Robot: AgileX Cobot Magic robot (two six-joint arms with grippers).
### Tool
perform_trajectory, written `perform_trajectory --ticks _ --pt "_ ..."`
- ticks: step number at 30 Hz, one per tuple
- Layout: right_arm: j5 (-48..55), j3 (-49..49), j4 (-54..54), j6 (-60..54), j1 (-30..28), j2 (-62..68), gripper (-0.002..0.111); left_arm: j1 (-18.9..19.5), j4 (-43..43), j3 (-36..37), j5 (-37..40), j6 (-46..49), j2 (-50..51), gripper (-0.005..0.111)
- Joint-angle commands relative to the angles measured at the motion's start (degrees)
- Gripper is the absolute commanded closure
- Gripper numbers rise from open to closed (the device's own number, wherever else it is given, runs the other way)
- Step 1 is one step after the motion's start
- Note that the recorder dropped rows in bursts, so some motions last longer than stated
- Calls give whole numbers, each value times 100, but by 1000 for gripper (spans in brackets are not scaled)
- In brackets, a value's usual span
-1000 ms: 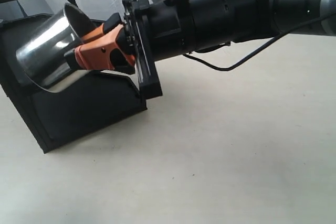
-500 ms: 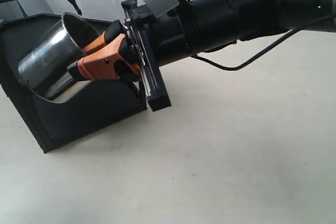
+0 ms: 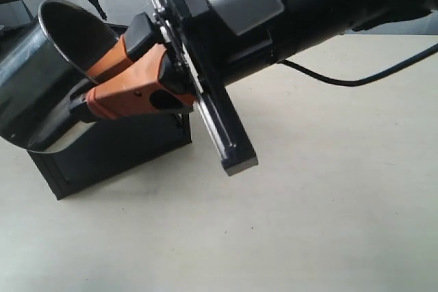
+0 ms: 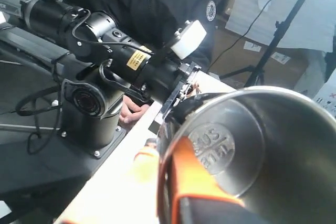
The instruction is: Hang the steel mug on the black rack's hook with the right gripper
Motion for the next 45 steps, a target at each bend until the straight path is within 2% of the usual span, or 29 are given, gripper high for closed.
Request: perform_trajectory --ticks 1,13,22,45 --pt "26 5 282 -196 -84 54 109 -7 31 -13 -40 6 -30 105" --pt "26 -636 499 -196 -171 92 109 -7 31 -13 -40 6 -30 105" --pt "26 -735 1985 -181 -824 429 109 -7 31 -13 -40 6 -30 105" --pt "26 -735 1985 346 -728 848 109 -7 31 -13 -40 6 -30 105"
